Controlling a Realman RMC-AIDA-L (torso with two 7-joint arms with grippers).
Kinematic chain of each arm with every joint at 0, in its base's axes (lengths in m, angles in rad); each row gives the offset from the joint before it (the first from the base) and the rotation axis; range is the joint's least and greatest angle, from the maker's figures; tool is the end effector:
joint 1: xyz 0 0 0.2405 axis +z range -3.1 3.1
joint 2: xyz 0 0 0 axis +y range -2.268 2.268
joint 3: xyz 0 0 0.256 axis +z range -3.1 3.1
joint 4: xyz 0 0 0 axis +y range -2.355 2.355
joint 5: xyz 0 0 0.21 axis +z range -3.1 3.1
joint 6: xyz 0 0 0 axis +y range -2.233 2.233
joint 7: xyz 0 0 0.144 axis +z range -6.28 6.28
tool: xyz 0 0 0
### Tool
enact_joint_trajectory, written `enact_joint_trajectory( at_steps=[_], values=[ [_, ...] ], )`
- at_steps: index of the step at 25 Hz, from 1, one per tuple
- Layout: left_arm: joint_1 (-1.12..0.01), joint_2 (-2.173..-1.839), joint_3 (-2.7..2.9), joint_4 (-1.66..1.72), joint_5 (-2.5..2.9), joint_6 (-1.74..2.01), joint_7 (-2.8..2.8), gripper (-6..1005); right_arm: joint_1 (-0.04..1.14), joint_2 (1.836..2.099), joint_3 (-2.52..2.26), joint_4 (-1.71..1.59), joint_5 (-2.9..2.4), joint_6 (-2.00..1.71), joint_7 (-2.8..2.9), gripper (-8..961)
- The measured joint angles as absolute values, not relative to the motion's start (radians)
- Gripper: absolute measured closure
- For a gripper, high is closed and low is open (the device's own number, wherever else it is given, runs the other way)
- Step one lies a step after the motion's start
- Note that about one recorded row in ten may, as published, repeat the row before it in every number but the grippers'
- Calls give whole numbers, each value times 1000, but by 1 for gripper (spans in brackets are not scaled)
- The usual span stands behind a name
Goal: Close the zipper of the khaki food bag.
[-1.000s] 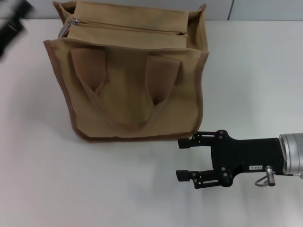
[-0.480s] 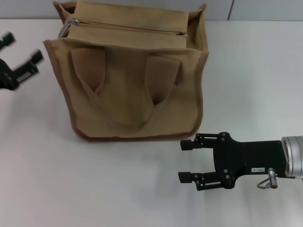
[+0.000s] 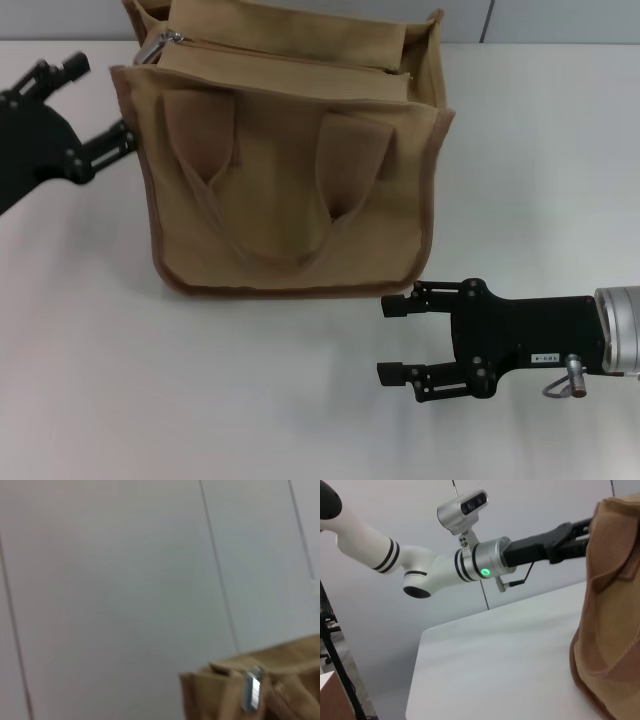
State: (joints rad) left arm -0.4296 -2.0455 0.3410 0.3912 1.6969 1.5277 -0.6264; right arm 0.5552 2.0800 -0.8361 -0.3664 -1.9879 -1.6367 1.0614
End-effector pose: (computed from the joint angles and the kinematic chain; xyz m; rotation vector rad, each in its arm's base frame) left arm -0.3149 0.3164 0.0416 -2.0917 -0.1698 -0.8015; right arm 0.2555 0.2774 -0.0606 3.0032 -0.4046 -0.8107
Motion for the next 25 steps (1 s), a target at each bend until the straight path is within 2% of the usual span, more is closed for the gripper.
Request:
enact_joint_trajectory(
  at_steps=[4, 22, 25],
  values=[
    [-450, -2062, 286, 383, 1672, 1506, -542, 166, 555, 2080, -836, -368, -1988, -1637, 1064, 173],
    [-459, -2048, 342, 416, 1674, 1446, -414, 167, 559, 2080, -833, -370, -1979, -1647, 1070, 173],
    [-464, -2063, 328, 408, 1626, 1446, -384, 167, 559, 2080, -833, -370, -1977, -1647, 1071, 173]
  ],
)
